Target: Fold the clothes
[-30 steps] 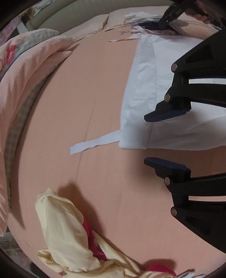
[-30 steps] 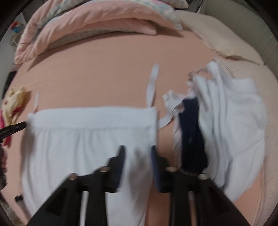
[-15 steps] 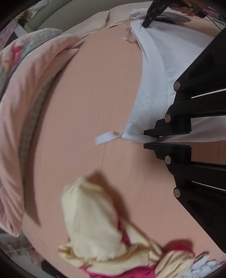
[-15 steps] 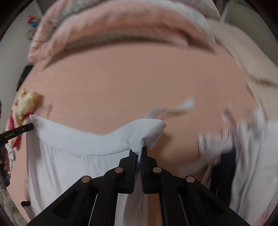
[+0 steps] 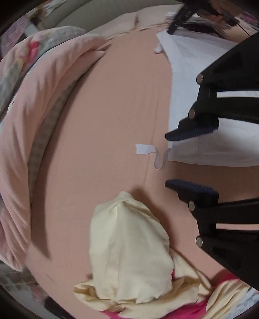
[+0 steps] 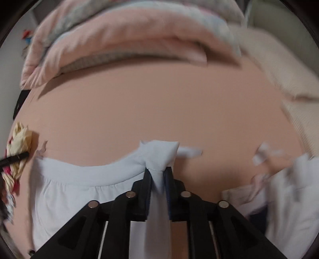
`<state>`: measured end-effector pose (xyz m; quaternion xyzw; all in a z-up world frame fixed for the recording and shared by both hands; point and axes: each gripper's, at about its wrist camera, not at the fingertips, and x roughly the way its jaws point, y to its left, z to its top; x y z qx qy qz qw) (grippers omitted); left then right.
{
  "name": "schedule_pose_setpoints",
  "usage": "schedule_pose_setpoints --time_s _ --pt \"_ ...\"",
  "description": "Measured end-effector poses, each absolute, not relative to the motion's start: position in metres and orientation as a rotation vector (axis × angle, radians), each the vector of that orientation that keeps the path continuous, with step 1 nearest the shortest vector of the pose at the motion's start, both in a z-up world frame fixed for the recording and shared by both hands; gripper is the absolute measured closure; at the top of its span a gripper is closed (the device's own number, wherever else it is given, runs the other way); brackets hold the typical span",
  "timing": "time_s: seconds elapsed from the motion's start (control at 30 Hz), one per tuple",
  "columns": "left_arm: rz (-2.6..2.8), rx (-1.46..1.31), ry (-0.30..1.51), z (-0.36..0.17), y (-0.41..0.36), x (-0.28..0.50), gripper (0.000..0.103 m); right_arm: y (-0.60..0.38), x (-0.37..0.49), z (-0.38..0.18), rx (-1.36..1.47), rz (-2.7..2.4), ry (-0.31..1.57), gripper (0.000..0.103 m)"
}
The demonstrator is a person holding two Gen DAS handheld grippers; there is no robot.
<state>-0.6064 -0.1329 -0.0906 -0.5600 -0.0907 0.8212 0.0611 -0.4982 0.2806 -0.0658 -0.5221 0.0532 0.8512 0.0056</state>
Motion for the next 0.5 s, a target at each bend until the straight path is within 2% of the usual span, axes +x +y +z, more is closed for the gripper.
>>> schedule_pose_setpoints --time_s 0.1,0.17,0.2,0.23,0.33,0.4,0.5 --pt "2.307 -1.766 -0.115 -0.111 -0.108 -0.601 0.066 0.249 -0.493 -0.067 -1.737 2.682 -0.059 0.086" --pt "2.316 -1.800 0.101 -0.129 -0.092 -0.601 0.066 0.241 -0.493 -0.083 -1.775 2.619 -0.177 0.086" --pt "2.322 -1.811 0.206 -0.137 -0.085 -0.602 0.067 0.240 -0.495 -0.093 -1.798 2.581 -0.213 0.086" --pt "2.353 -1.809 0.277 -0.143 -0.085 -0.608 0.067 0.248 -0.502 -0.103 -1.833 2.537 -0.153 0.086" --pt "2.466 -1.783 0.213 -0.135 -0.099 -0.624 0.067 0.283 -0.526 -0.103 -1.870 2.495 0.185 0.086" --pt "2.597 -1.727 0.203 -0.116 -0.108 -0.627 0.068 0.292 -0.526 -0.082 -1.812 2.548 0.324 0.071" --pt "2.430 -1.700 -0.151 -0.099 -0.117 -0.617 0.067 0.292 -0.514 -0.053 -1.729 2.608 0.323 0.061"
